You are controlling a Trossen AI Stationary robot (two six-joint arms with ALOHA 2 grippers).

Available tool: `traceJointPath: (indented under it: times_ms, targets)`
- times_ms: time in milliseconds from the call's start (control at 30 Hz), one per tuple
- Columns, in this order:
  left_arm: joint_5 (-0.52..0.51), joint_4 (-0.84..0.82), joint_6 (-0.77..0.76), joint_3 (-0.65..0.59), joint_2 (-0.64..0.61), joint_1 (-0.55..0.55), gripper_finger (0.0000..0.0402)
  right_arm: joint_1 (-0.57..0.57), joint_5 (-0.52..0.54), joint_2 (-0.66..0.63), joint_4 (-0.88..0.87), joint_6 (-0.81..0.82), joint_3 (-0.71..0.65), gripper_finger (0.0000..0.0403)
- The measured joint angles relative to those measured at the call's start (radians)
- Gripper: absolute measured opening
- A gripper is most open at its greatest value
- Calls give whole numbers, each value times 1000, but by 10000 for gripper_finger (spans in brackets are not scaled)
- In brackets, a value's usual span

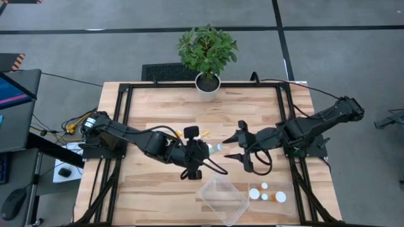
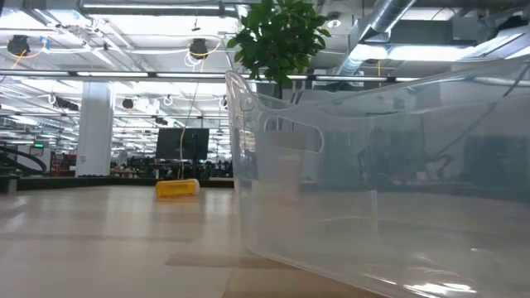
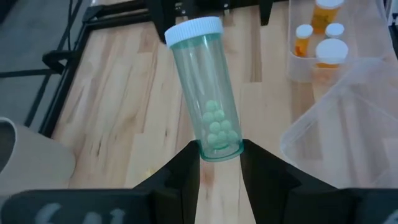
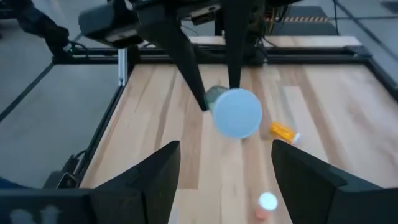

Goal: Pick and place medicine bottles into bin by pill shape (circle, oval)
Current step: Put the blue green pill bottle into the left transparent bin

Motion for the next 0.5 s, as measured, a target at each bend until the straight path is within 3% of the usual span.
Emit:
traceJointPath:
  times_ms: [500]
  targets:
    - [28,36,18,0,0,22,98,-59,-91,0,69,-51,0,261]
